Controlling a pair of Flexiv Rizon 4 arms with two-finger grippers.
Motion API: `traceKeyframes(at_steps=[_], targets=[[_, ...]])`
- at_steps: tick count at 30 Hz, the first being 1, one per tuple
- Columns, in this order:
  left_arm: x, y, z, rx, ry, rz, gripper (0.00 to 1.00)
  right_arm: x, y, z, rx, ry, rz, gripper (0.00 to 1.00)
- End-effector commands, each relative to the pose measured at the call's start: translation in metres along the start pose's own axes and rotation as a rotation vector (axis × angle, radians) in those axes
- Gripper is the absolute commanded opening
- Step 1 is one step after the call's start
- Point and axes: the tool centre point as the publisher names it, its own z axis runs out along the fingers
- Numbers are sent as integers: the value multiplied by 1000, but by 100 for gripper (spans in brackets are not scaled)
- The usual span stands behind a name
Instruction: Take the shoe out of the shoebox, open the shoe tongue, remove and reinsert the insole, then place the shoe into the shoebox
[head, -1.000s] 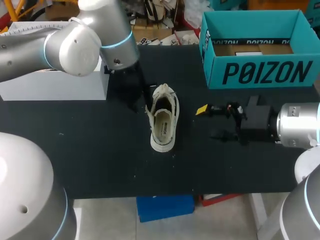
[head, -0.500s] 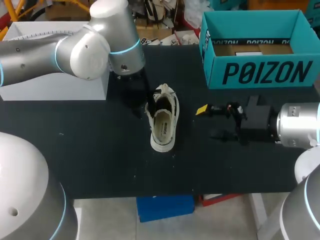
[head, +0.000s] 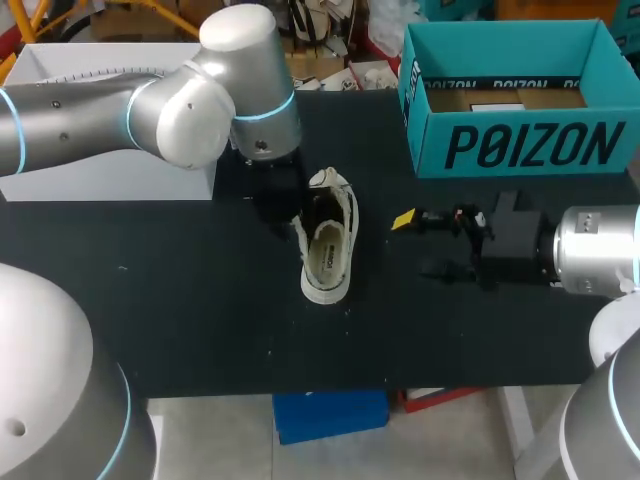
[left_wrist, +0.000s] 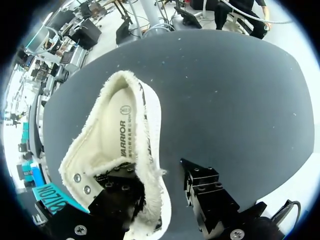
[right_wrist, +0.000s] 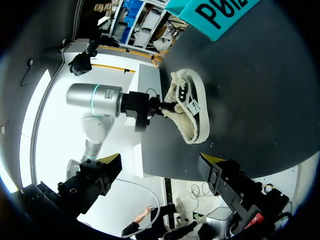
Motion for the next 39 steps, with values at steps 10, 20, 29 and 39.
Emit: traceKeyframes(at_steps=[10,20,29,39], targets=[[-6,7,12,-38,42,25,36,1,0,1,-1,-2,0,100],[-7,9,13,-62,84,40,0,1,0,1,-1,-2,0,100],[-8,3,-4,-27,38,40,0,1,0,1,-1,-2,0,100],[-16,-6,-62,-55,7,54,0,1,0,1,-1,-2,0,100]])
